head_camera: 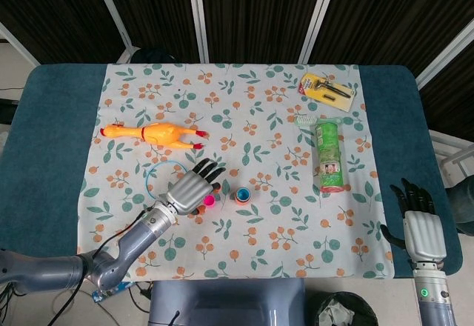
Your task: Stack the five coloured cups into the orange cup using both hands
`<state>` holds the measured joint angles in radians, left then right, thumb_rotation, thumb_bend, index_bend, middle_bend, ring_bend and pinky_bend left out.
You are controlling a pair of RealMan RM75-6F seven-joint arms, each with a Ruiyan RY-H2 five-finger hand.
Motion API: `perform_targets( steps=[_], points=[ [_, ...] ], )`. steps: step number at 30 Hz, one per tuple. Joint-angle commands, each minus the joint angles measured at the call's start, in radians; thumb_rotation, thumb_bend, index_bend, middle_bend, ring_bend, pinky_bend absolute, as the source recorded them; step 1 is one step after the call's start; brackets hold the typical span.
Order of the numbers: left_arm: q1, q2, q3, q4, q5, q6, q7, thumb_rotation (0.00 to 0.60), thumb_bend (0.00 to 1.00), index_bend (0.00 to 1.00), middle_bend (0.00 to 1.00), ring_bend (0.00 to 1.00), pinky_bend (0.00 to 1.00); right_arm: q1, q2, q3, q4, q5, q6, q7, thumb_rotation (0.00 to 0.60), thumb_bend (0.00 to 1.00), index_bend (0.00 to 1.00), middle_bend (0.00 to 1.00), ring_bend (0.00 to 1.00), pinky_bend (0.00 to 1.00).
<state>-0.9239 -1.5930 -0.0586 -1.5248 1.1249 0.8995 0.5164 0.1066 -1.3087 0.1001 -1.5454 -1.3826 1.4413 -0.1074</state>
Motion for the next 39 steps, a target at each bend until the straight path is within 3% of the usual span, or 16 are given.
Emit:
perform_targets(
  steps=[1, 20, 31, 39],
  points=[
    [-0.001, -0.003, -0.002, -0.001, -0.005, 0.000, 0.009, 0.600, 0.24, 0.44, 0.07, 0.00, 0.00, 0.000, 0.000, 0.000, 0.000, 0.000, 0.000, 0.001, 0.600, 0.34, 0.14, 0.00, 0.00, 0.08],
    [-0.003, -0.003, -0.011, -0.016, -0.015, -0.006, 0.032, 0.600, 0.30, 0.49, 0.09, 0.00, 0.00, -0.002, 0.001, 0.002, -0.004, 0.000, 0.000, 0.003, 0.600, 0.34, 0.14, 0.00, 0.00, 0.08],
    [-0.004, 0.036, -0.074, -0.088, 0.048, 0.053, -0.021, 0.600, 0.30, 0.49, 0.09, 0.00, 0.00, -0.005, 0.002, 0.005, -0.011, 0.000, 0.004, 0.006, 0.600, 0.34, 0.15, 0.00, 0.00, 0.08],
    [-0.034, -0.005, -0.137, -0.079, 0.096, 0.084, -0.053, 0.600, 0.30, 0.49, 0.10, 0.00, 0.00, -0.006, 0.003, 0.009, -0.010, 0.003, 0.007, 0.008, 0.600, 0.34, 0.15, 0.00, 0.00, 0.08]
  ],
)
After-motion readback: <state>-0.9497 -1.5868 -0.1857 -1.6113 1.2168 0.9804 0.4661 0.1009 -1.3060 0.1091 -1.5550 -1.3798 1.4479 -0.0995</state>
